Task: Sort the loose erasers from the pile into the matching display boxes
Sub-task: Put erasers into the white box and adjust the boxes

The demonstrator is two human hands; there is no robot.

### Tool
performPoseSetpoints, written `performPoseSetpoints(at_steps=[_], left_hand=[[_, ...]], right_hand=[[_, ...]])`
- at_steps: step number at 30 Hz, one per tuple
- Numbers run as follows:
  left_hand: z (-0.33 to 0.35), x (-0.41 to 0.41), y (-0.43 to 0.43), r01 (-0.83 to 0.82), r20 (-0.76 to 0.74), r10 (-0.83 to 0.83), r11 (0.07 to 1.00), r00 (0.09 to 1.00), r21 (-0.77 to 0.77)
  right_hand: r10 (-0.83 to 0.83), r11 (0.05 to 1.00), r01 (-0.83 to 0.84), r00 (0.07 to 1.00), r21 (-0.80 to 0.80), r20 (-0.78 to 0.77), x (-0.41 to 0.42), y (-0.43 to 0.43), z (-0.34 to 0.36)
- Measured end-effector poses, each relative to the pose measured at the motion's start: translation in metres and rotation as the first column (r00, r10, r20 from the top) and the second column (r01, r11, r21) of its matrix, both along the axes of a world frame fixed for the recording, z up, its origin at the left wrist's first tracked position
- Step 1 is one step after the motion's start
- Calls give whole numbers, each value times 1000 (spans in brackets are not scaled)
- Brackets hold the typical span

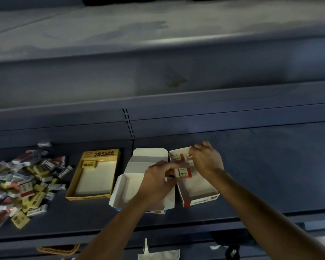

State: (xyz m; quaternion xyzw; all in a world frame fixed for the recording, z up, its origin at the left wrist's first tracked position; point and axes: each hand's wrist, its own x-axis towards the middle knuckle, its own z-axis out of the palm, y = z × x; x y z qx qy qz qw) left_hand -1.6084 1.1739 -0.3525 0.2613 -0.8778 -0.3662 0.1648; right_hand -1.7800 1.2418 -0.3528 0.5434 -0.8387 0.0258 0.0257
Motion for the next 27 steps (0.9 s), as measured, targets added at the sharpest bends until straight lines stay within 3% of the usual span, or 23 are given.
performPoseSetpoints(at_steps=[8, 15, 19, 27], left_hand=[[4, 0, 3, -34, -59, 36, 999, 998, 36], [0, -2, -1, -155, -136, 151, 988, 979, -20], [3, -3, -3, -177, -179, 169, 984, 969, -24], [9, -2, -2, -149, -142, 141, 988, 980, -51]], right_hand=[[-8, 999, 8, 1000, -31, 20, 1, 3, 2], [206, 932, -99, 936, -349, 284, 8, 13, 14], [326, 911, -199, 885, -362, 333, 13, 13, 12], [323, 912, -206, 893, -355, 313, 20, 10, 12]])
